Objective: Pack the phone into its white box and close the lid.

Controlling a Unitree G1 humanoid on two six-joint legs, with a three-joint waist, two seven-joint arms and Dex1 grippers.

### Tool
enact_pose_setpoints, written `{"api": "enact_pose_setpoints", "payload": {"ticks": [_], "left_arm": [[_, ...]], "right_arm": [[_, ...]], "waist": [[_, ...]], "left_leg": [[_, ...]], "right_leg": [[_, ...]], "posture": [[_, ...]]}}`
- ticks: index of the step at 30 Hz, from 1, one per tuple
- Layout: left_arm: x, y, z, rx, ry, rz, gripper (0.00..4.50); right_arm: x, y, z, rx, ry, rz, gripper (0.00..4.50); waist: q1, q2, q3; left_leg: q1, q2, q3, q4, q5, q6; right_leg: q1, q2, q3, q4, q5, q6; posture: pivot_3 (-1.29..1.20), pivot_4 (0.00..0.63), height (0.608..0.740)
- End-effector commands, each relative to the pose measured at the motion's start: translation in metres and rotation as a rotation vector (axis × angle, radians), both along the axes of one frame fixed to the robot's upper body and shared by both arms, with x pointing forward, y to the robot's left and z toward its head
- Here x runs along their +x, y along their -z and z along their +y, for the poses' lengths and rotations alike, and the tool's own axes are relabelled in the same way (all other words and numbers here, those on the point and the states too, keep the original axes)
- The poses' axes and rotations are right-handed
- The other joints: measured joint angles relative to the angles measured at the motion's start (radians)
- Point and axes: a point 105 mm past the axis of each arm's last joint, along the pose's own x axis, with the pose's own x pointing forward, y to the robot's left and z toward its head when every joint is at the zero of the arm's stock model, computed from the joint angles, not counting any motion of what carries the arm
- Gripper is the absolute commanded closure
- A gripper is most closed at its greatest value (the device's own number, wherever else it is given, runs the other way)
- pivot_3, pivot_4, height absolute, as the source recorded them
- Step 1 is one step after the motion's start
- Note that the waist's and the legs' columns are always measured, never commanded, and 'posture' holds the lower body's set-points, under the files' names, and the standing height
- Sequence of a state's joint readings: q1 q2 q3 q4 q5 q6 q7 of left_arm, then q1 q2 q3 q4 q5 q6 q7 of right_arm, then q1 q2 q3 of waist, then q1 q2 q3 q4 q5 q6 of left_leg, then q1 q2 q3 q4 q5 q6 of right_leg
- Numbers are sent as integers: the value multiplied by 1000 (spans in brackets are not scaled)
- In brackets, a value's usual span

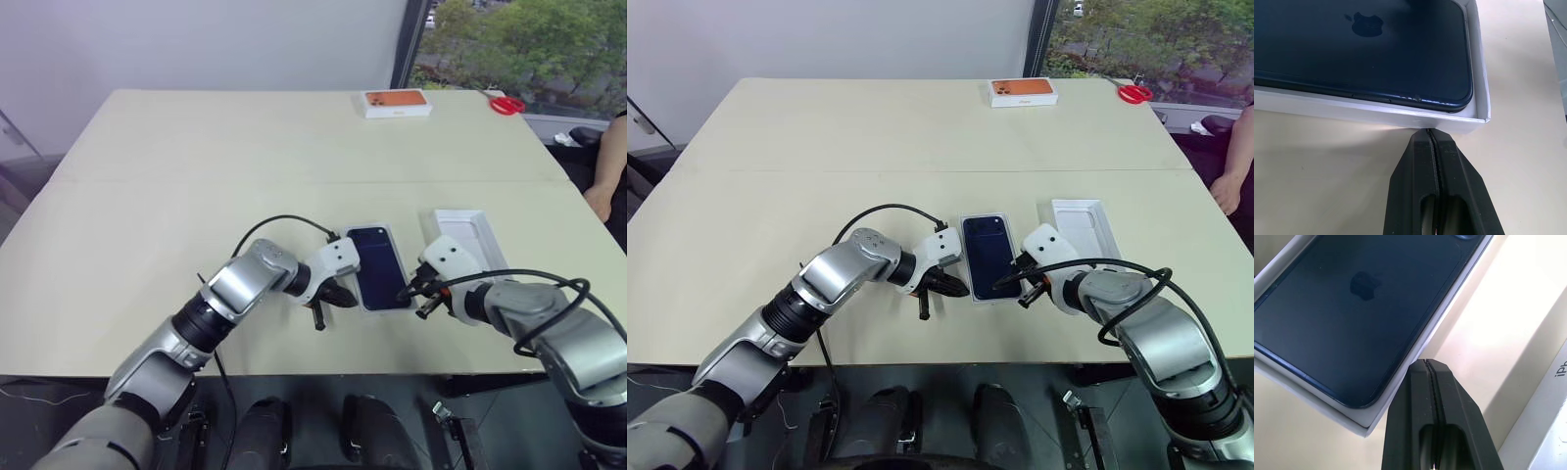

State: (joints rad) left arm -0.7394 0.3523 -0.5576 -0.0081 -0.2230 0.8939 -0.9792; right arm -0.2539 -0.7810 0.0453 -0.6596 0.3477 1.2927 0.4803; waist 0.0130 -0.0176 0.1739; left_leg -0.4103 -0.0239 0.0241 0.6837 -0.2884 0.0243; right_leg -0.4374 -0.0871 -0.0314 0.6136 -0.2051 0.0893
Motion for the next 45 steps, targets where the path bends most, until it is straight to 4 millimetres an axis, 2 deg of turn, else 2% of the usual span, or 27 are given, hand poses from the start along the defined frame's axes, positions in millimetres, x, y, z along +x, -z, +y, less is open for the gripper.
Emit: {"api": "enact_pose_setpoints", "payload": {"ticks": [1,4,7,8,12,19,25,27,32,36,39,43,45], "left_arm": [[1,-18,6,-75,-5,-45,4494],[10,-33,24,-151,-43,-115,4500],[28,-45,41,-232,-130,-241,4500],[30,-48,43,-259,-143,-264,4500],[19,-63,57,-418,-76,-404,4500],[-7,-59,73,-456,71,-300,4500],[-10,-56,75,-447,67,-301,4500],[-10,-54,75,-448,61,-300,4500],[-9,-53,74,-451,45,-304,4500],[-5,-53,79,-456,16,-301,4500],[1,-56,87,-469,-43,-302,4500],[18,-56,107,-448,-170,-338,4500],[28,-55,121,-430,-238,-352,4500]], "right_arm": [[0,-28,-5,34,-5,-78,4247],[9,-52,-20,111,110,-122,3183],[19,-56,-41,116,293,-100,1778],[20,-55,-44,116,325,-86,1778],[33,-42,-48,219,409,-9,1778],[44,-23,-61,204,521,79,1778],[46,-17,-63,213,535,119,1778],[46,-15,-63,211,533,131,2279],[47,-17,-61,226,523,134,4484],[49,-28,-59,259,513,103,4484],[53,-52,-47,320,446,30,4484],[45,-78,-6,448,215,-2,4484],[37,-88,31,579,49,25,4484]], "waist": [[0,0,0],[-4,0,0],[0,1,0],[1,1,0],[0,1,0],[-1,2,0],[-2,2,0],[-3,2,0],[-3,2,0],[-3,2,0],[-4,3,0],[-9,4,0],[-11,3,0]], "left_leg": [[0,0,0,0,0,0],[0,1,0,0,0,0],[1,2,0,0,0,0],[1,2,0,0,0,0],[1,2,1,-1,0,0],[0,1,1,0,0,0],[0,1,2,0,0,0],[0,1,2,0,0,0],[0,1,2,0,0,0],[0,1,2,0,0,0],[0,1,2,0,0,0],[1,2,1,0,0,0],[1,3,1,-1,0,1]], "right_leg": [[0,0,0,0,0,0],[0,0,0,0,0,0],[0,0,0,0,0,0],[0,0,0,0,0,0],[0,-3,1,-1,0,-1],[0,-4,1,0,-1,-5],[0,-1,1,0,1,-1],[0,-1,0,0,1,-1],[0,0,0,0,1,-1],[0,0,0,0,1,-1],[0,0,0,0,1,-1],[-1,1,0,1,1,-1],[-1,2,0,1,1,0]], "posture": [[0,150,740],[0,150,740],[0,150,740],[0,150,740],[0,150,740],[0,150,740],[0,150,740],[0,150,740],[0,150,740],[0,150,740],[0,150,740],[0,150,740],[0,150,740]]}}
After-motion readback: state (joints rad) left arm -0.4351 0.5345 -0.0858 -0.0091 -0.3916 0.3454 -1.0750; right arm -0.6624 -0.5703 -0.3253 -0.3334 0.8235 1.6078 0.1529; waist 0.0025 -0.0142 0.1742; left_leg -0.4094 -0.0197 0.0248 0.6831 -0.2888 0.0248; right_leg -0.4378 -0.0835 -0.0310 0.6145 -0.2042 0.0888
